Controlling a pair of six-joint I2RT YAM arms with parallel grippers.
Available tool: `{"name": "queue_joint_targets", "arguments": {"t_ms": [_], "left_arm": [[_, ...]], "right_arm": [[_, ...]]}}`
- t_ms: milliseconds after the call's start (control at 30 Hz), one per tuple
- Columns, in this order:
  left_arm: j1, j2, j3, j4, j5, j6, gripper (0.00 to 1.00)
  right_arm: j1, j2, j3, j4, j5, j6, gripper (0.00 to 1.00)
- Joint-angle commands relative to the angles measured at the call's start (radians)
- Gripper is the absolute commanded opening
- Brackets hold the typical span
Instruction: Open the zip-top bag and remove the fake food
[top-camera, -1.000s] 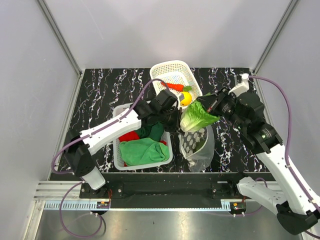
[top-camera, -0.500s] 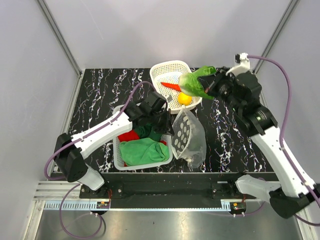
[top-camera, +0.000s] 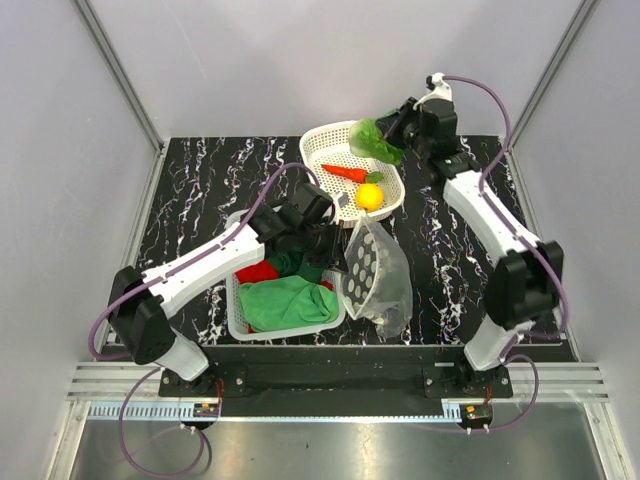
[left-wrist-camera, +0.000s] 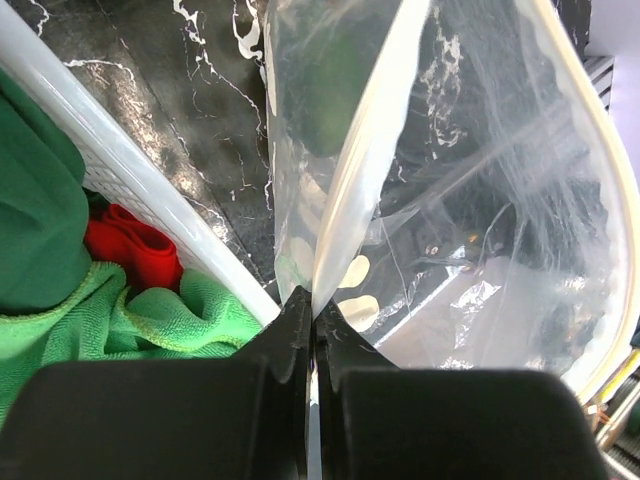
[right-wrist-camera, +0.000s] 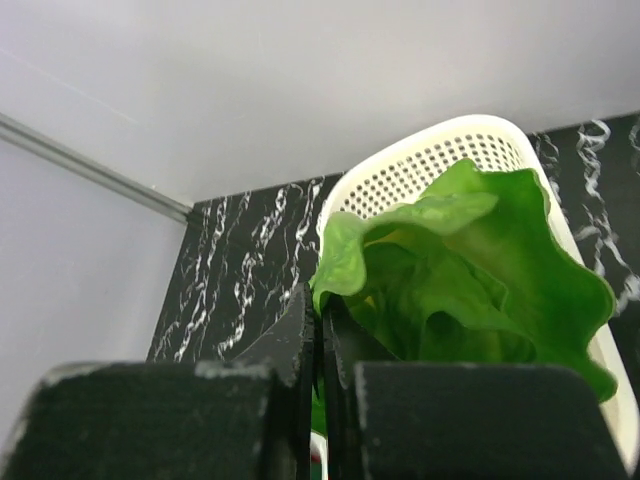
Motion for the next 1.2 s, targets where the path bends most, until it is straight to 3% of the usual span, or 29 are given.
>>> {"name": "queue_joint_targets", "arguments": {"t_ms": [0, 200, 467, 667, 700, 733, 867, 967, 1167], "left_arm": [[0.004, -0.023, 0.046, -0.016, 0.023, 0.057, 0.0], [0.004, -0.043, 0.031, -0.031, 0.015, 0.084, 0.0], [0.004, -0.055, 0.038, -0.028, 0.003, 0.065, 0.0], [0.004, -0.054, 0.038, -0.025, -0.011, 0.051, 0.0], [0.002, -0.054, 0.04, -0.025, -0.011, 0.051, 0.0], [0.004, -0.052, 0.043, -0.024, -0.01, 0.049, 0.0], [0.004, -0.051, 0.06, -0.022, -0.008, 0.051, 0.0], [0.004, -0.048, 0.074, -0.025, -0.001, 0.052, 0.0], [0.004, -0.046, 0.12, -0.025, 0.004, 0.066, 0.0]], "right_arm": [[-0.021, 0.136, 0.146, 0.241, -0.106, 0.034, 0.0], [-0.054, 0.406, 0.316, 0.308, -0.208, 0.106, 0.0], [-0.075, 0.759, 0.684, 0.209, -0.344, 0.241, 0.02], [-0.089, 0.987, 1.013, 0.045, -0.438, 0.291, 0.18], [-0.094, 0.997, 1.025, 0.015, -0.452, 0.301, 0.21], [-0.097, 0.995, 1.025, -0.011, -0.45, 0.307, 0.34], [-0.106, 0.939, 0.986, -0.126, -0.447, 0.299, 0.56], [-0.107, 0.868, 0.975, -0.273, -0.469, 0.25, 0.67], [-0.11, 0.683, 0.964, -0.692, -0.412, 0.109, 0.74]]}}
